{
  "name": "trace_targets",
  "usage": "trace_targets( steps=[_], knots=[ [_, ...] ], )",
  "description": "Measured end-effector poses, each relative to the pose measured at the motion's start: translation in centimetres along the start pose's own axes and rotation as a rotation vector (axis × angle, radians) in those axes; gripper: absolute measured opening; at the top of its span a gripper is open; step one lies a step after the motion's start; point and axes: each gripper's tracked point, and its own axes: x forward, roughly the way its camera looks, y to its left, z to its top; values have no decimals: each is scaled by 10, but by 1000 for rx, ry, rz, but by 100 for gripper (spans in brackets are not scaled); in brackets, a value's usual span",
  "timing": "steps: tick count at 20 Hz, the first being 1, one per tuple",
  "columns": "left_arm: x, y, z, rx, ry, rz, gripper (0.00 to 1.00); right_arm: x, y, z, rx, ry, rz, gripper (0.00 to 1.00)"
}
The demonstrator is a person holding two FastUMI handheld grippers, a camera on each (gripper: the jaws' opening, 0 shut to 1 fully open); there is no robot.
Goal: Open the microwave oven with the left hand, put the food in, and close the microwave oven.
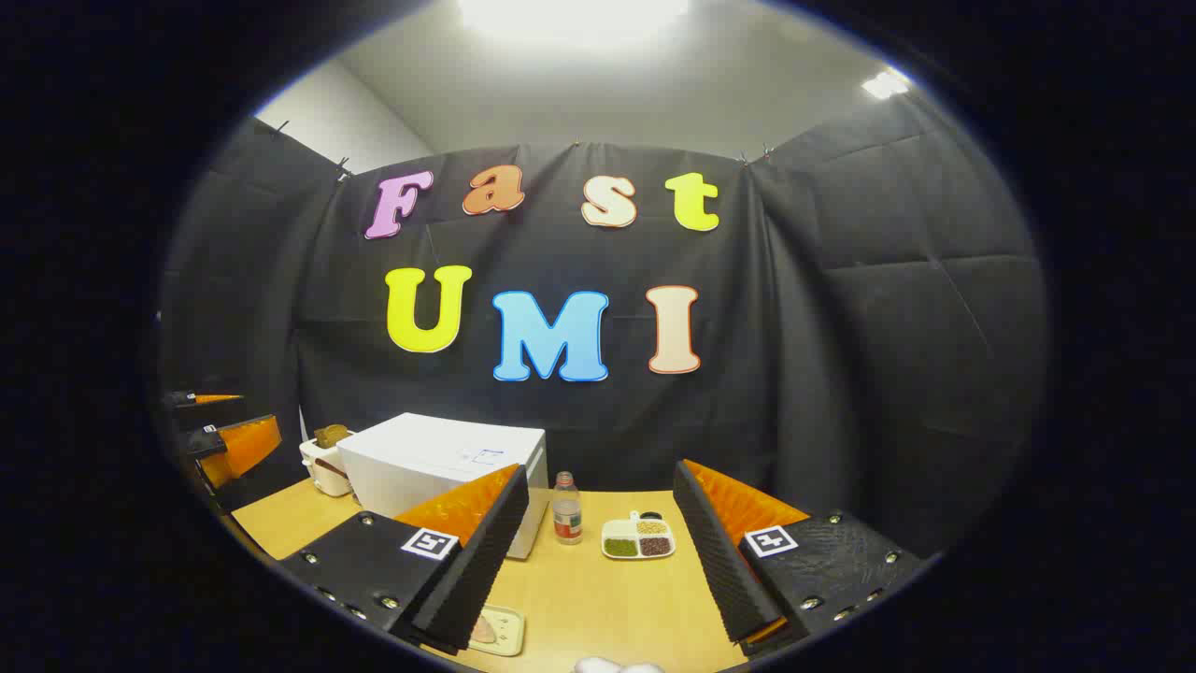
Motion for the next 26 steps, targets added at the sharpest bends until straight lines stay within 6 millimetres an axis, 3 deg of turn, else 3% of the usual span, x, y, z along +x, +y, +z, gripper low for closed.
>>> trace_targets(
  steps=[3, 9, 14, 26],
  knots=[
    [2, 25, 11, -27, -14, -5, 98, -1, 30, 9, -3, -9, 6, 95],
    [4, 57, 26, -51, -56, 24, 99, 2, 53, 22, 9, -26, -3, 95],
    [6, 69, 16, -49, -32, 28, 99, 4, 70, 21, 18, -12, 15, 96],
    [29, 90, 4, -12, -24, 78, 95, 15, 76, 25, 18, -39, 20, 95]
  ],
)
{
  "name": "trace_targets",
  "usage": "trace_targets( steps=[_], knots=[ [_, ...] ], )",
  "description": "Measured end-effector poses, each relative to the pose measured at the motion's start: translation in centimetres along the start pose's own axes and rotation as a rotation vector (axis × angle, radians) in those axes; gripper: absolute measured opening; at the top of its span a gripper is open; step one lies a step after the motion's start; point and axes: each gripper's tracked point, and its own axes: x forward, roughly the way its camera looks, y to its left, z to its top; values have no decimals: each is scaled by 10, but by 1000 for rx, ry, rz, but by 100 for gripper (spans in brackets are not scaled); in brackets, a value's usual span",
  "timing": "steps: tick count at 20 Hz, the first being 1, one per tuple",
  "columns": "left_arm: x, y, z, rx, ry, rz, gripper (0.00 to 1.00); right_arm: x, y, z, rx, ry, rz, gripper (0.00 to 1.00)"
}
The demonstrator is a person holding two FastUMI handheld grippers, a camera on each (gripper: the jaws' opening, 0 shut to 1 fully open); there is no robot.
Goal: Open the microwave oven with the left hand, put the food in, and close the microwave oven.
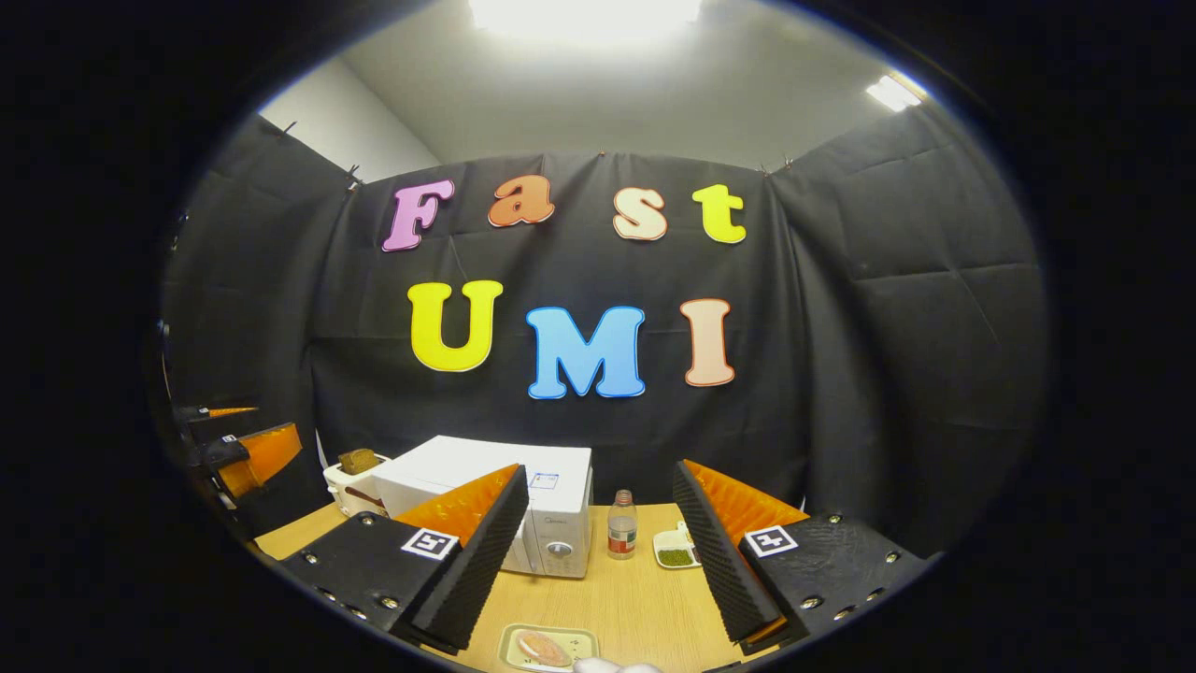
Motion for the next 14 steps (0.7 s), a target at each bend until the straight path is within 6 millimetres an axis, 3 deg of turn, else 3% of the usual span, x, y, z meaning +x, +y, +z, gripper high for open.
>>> trace_targets(
  steps=[3, 7, 9, 14],
  knots=[
    [14, -7, -14, 18, -3, 6, 99, 5, -5, 1, 12, -3, 1, 95],
    [41, -37, -67, 20, 39, -23, 97, 11, -13, 3, 67, 21, 3, 96],
    [56, -63, -99, 3, 35, -57, 97, 16, -25, 5, 60, 37, -8, 95],
    [118, -138, -190, 10, 84, -131, 97, 18, -42, 22, 44, 45, -42, 95]
  ],
)
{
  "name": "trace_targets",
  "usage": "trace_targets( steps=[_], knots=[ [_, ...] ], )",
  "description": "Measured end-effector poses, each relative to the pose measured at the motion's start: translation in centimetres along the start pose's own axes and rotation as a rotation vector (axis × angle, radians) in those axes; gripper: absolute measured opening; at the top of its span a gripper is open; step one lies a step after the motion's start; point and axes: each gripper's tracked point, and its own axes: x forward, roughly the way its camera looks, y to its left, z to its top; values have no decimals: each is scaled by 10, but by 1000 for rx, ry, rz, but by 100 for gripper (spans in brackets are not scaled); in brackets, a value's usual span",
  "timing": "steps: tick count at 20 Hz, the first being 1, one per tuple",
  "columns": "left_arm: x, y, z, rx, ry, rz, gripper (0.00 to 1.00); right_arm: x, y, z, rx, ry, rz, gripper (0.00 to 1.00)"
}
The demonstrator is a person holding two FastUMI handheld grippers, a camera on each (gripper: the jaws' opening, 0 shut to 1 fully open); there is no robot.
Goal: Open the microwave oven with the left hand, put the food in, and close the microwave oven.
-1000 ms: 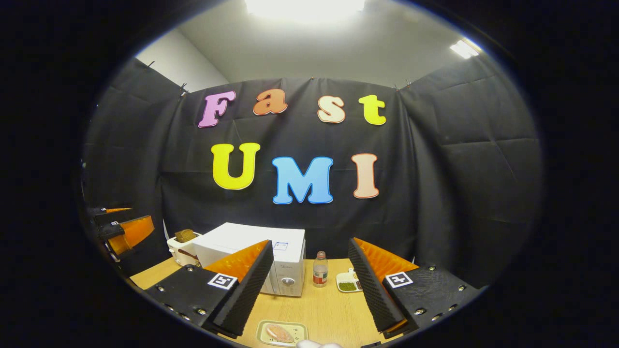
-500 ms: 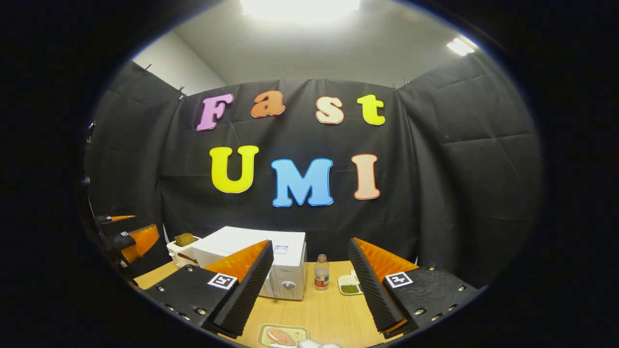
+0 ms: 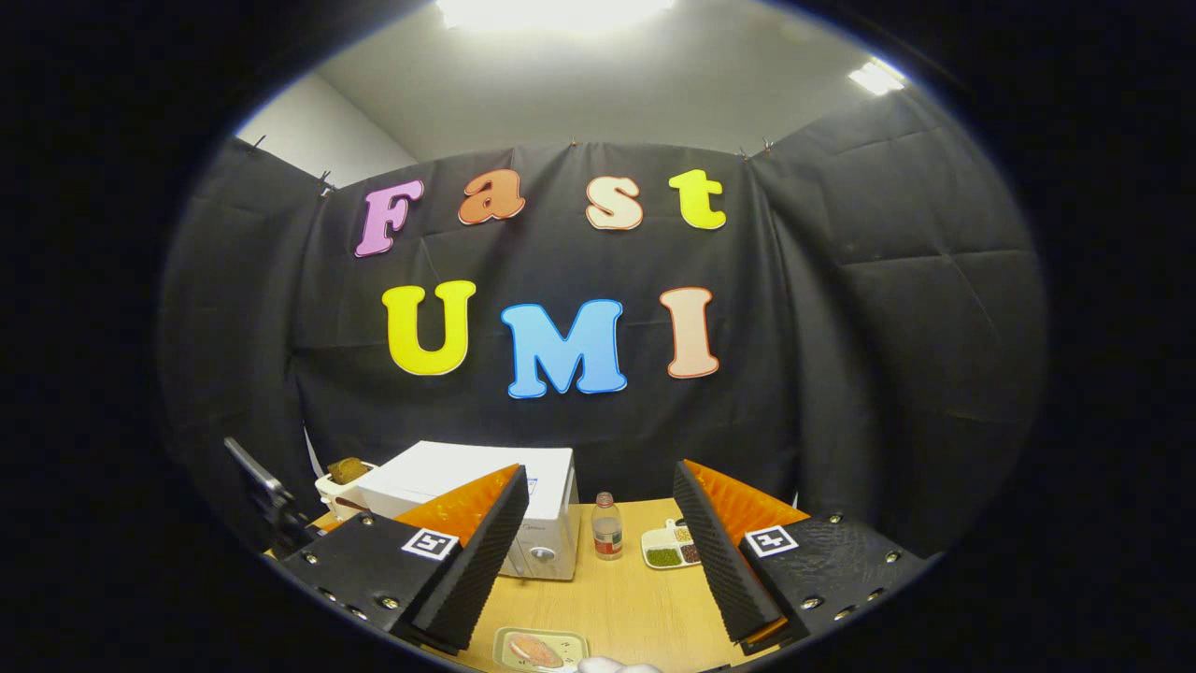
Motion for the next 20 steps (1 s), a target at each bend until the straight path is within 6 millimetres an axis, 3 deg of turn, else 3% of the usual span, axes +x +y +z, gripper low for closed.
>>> trace_targets(
  steps=[4, 6, 7, 10, 13, 14, 18, 20],
  knots=[
    [70, -49, -58, 12, 42, -47, 100, 0, -13, 1, -29, 31, -46, 95],
    [98, -65, -81, 18, 71, -56, 100, 1, -18, 0, -39, 43, -66, 95],
    [108, -70, -86, 14, 73, -55, 95, 1, -21, -4, -38, 56, -73, 95],
    [131, -78, -93, -2, 68, -49, 95, 4, -33, -13, -44, 86, -104, 95],
    [140, -82, -95, -20, 44, -44, 95, 8, -43, -20, -42, 102, -130, 96],
    [143, -82, -93, -23, 42, -43, 100, 9, -44, -21, -43, 109, -128, 95],
    [152, -78, -98, -71, 50, -43, 38, 12, -41, -22, -71, 114, -115, 95],
    [154, -79, -97, -74, 63, -51, 31, 11, -39, -21, -78, 111, -105, 96]
  ],
)
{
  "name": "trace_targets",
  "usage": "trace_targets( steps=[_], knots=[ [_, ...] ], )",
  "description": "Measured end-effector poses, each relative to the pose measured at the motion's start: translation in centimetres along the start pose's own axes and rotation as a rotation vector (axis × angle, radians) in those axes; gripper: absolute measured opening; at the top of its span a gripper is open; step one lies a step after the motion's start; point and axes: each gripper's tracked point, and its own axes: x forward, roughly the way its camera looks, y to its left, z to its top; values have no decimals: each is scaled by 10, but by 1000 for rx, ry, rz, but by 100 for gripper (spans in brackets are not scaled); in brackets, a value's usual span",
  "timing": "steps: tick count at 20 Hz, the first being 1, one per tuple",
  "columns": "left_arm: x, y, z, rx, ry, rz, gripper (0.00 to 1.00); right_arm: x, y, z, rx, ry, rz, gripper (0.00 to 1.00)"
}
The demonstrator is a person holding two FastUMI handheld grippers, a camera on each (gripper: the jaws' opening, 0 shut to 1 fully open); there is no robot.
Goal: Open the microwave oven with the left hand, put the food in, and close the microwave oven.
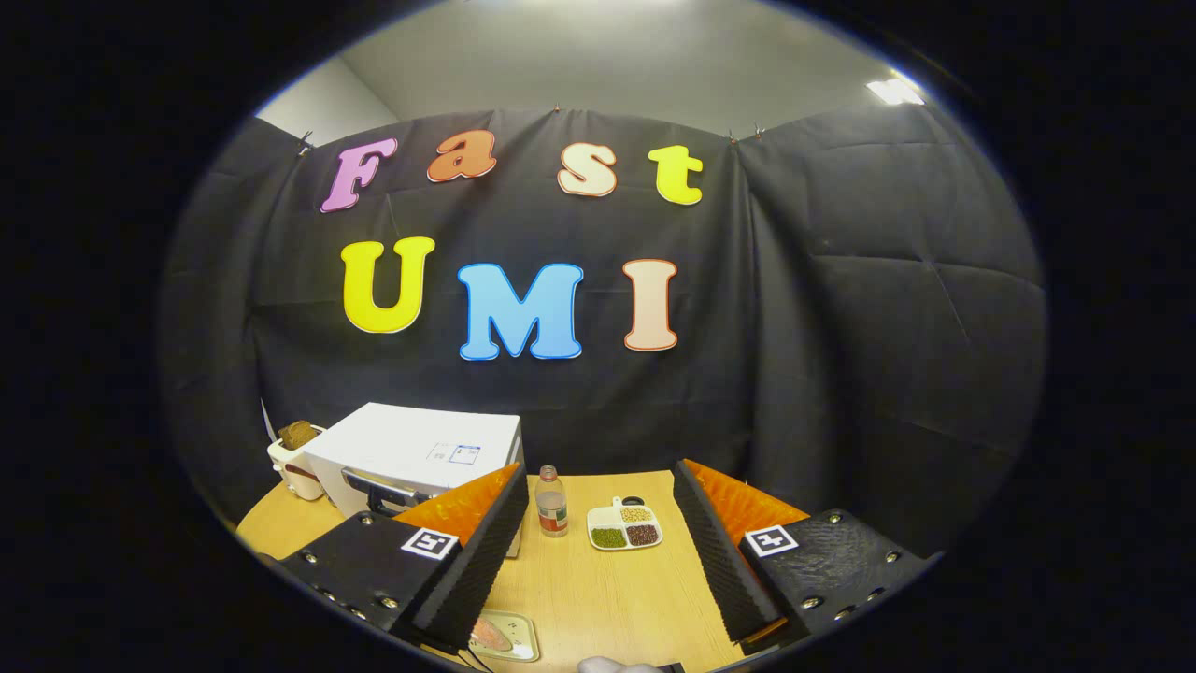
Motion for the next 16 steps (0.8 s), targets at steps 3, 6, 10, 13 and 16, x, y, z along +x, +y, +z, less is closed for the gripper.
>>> trace_targets(
  steps=[3, 6, 10, 13, 16],
  knots=[
    [-3, 2, -6, -15, 35, -7, 24, 0, 2, -2, 3, 6, 15, 96],
    [-2, 1, -3, -9, 51, -20, 18, -2, 5, -8, 7, 20, 34, 96],
    [-38, 6, -17, -23, 90, -7, 19, -7, 3, -12, -4, 34, 51, 96],
    [-98, 16, -18, 85, 50, -1, 19, -10, 9, -16, 3, 39, 91, 96],
    [-145, 38, -30, 88, 94, 18, 18, -10, 21, -21, 1, 55, 154, 96]
  ],
)
